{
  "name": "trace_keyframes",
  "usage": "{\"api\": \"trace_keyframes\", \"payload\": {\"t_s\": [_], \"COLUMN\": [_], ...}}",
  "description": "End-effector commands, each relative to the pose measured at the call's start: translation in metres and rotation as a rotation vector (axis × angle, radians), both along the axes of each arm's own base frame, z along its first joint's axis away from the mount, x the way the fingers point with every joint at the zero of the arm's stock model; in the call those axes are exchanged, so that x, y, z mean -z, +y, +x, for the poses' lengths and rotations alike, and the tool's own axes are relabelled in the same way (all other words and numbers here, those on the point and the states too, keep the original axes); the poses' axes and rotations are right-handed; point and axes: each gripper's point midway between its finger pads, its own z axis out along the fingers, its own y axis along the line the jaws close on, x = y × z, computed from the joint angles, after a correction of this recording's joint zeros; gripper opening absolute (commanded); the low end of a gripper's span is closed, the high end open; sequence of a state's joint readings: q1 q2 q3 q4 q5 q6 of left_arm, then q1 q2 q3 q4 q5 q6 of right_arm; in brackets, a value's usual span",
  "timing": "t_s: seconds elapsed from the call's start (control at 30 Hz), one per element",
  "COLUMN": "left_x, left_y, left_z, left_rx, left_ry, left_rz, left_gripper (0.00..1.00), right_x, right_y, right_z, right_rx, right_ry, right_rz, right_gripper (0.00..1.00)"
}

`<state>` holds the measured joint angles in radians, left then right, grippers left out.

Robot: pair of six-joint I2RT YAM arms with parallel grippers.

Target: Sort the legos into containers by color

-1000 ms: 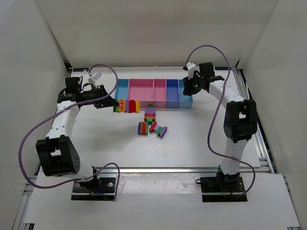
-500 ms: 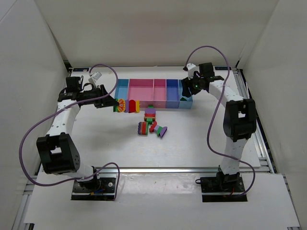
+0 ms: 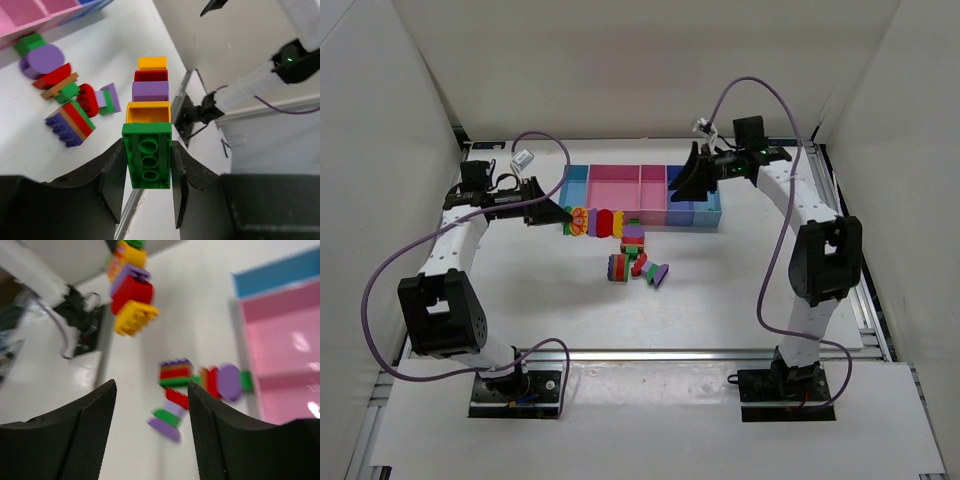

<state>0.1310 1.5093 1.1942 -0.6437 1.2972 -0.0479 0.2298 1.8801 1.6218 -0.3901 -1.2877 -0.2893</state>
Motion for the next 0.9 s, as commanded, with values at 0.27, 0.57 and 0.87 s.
{"api": "trace_keyframes", "payload": {"t_s": [0.27, 0.57, 0.87], "left_x": [-0.048, -0.051, -0.056], "left_y": [-0.008, -0.007, -0.008], "left_z": [-0.022, -0.013, -0.014], "left_rx": [0.185, 0.179, 0.186], "left_ry": [-0.186, -0.237, -0.285], "left_rz": [-0.183, -0.154, -0.145], "left_gripper": [0.14, 0.14, 0.14], "right_x": [-0.045, -0.049, -0.045], "right_y": [0.047, 0.067, 0.086], "right_z": [-0.081, -0.097, -0.107], "right_rx": [-0.407, -0.483, -0.541], "right_ry": [0.184, 0.194, 0.230], "right_rz": [0.245, 0.231, 0.202], "right_gripper": [0.63, 0.63, 0.68]}}
